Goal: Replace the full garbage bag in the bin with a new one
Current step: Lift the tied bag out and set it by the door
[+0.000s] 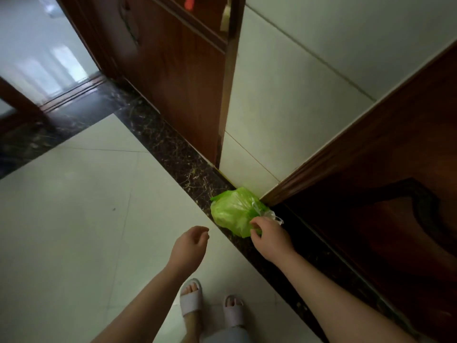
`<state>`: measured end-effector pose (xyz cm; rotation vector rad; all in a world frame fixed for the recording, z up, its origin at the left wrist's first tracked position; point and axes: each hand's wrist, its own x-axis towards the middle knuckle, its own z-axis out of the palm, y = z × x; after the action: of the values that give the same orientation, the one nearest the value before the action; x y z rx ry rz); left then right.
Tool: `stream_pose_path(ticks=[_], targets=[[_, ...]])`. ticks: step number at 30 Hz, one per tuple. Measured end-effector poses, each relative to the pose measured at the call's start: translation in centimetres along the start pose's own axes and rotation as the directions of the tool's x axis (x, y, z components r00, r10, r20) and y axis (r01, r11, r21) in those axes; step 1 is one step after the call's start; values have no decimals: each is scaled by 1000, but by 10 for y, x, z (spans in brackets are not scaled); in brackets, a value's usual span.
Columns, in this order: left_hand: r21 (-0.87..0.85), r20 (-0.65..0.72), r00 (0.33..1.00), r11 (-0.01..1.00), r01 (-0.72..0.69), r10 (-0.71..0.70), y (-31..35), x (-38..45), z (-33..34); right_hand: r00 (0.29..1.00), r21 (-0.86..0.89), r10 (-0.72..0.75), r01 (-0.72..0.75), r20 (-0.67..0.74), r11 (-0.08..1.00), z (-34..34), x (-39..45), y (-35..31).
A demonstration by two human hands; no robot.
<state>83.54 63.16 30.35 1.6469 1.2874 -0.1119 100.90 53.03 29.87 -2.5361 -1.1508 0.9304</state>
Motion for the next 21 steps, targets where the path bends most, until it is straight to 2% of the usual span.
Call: stream_pose_path(ticks=[3, 6, 11, 13, 17, 21], targets=[[-39, -113, 993, 999, -19, 14, 10, -75, -33, 994, 100, -88, 94, -60, 991, -25, -52, -33], [-104, -252, 968, 994, -17, -9, 8, -162, -42, 975, 94, -221, 223, -32, 970, -41, -112, -48], [-379, -441, 868, 924, 50, -228, -17, -311, 1, 881, 14, -467, 467, 76, 884, -57, -211, -45], [-477, -500, 811, 878, 36, -304, -27, -359, 21, 820, -16, -551, 560, 155, 828, -62, -242, -50], [-638, -554, 690, 770, 7, -466, -52, -442, 58, 627, -59, -716, 763, 307, 643, -58, -300, -68], [-798, -533, 544, 598, -69, -648, -78, -516, 109, 476, -61, -761, 862, 441, 503, -29, -353, -73]])
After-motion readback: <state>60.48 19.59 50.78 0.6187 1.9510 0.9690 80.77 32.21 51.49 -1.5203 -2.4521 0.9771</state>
